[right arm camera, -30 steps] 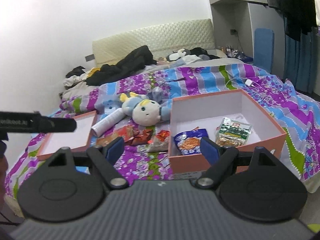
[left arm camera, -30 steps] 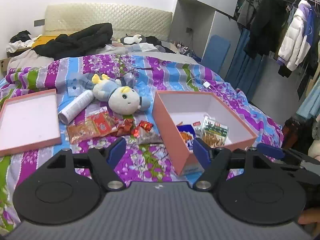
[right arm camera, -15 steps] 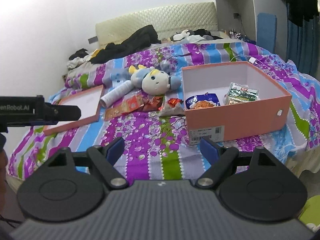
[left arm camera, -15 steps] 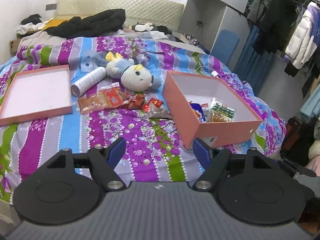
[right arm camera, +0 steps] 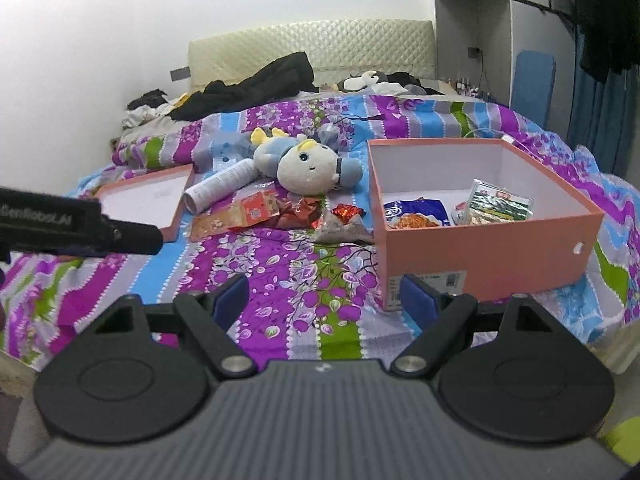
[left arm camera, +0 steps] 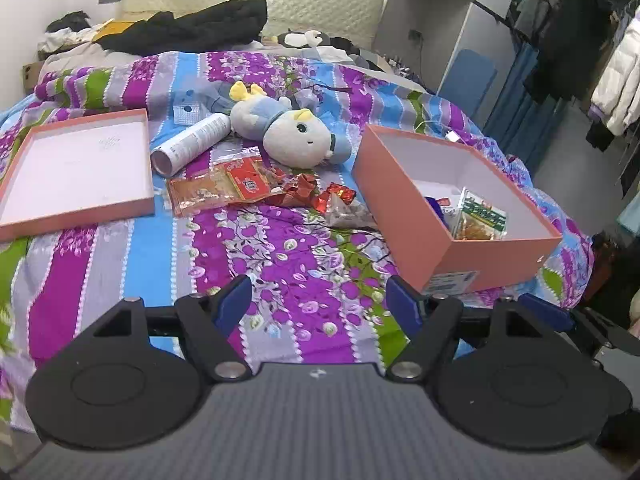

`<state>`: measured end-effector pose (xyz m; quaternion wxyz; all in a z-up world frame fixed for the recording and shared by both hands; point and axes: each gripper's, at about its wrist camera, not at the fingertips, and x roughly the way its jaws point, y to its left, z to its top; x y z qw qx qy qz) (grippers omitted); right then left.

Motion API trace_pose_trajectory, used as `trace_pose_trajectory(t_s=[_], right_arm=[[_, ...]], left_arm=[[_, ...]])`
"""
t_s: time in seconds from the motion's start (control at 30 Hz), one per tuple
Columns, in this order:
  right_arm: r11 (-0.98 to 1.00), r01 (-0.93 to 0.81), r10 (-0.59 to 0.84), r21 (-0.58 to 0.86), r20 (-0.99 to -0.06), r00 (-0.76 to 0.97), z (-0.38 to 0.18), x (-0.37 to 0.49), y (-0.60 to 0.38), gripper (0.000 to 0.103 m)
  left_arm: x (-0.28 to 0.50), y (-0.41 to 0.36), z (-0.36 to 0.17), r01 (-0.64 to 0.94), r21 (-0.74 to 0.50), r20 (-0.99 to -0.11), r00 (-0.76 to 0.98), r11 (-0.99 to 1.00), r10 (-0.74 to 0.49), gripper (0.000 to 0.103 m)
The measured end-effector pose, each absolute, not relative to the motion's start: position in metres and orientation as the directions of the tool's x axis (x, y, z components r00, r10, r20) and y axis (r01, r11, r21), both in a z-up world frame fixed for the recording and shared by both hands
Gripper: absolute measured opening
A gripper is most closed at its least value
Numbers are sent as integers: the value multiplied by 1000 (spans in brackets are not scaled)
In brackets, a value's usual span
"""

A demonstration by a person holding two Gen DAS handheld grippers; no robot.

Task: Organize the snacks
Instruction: 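Move both open tools away from the box toward the snacks by the plush toy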

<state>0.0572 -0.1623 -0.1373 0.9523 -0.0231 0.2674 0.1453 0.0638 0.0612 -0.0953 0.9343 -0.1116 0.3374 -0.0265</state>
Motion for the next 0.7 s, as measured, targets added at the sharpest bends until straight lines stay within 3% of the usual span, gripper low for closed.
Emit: trace_pose_trajectory(t_s=[0.7], right_arm=[[894, -306, 168, -328, -386, 907, -211, 124, -62, 83]], left_arm=[[183, 137, -164, -9, -161, -679, 727, 987, -105, 79]])
